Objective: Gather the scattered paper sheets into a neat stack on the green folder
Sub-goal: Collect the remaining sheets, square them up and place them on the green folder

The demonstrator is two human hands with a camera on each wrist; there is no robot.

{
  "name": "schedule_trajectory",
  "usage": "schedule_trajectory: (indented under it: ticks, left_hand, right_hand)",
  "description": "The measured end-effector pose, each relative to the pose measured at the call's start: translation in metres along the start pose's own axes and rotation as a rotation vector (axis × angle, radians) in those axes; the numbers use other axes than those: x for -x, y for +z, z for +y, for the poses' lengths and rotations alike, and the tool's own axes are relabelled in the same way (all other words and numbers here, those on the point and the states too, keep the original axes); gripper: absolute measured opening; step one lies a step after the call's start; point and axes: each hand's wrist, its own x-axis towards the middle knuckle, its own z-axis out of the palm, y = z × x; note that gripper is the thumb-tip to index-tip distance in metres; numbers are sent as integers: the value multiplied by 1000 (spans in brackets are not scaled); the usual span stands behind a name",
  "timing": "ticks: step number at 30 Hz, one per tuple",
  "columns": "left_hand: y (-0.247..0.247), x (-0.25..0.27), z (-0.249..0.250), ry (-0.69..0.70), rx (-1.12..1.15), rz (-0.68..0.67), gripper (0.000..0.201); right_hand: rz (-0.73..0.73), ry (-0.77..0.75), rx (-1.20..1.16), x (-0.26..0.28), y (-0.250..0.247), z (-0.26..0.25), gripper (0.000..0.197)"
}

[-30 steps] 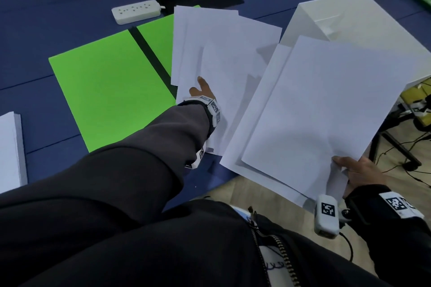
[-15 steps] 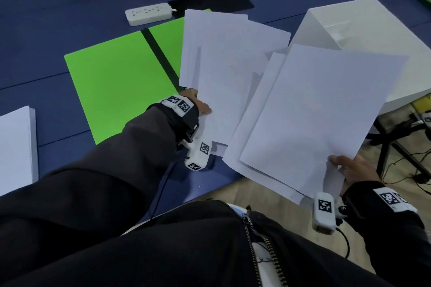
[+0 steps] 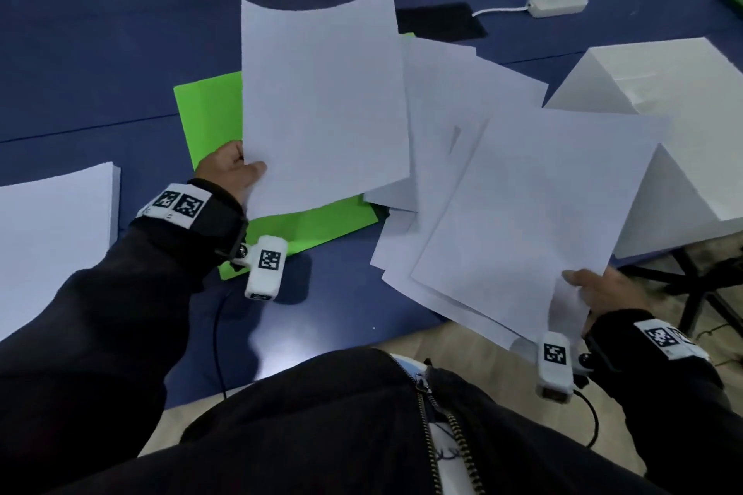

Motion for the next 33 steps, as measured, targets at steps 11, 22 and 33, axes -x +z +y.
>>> schedule_trajectory:
  ticks: [11,22,33]
  left_hand:
    - [75,38,-34,-7,-701,-504,9]
    - [115,41,-44,97,-946,-639,25]
    - [71,23,3,13,-119,-485,75]
  right_hand:
    - [-106,182,-109,3,50,8,29]
    - [-92,1,-68,54,64,-24,38]
    - [-247,-310,-225,82,67,-46,26]
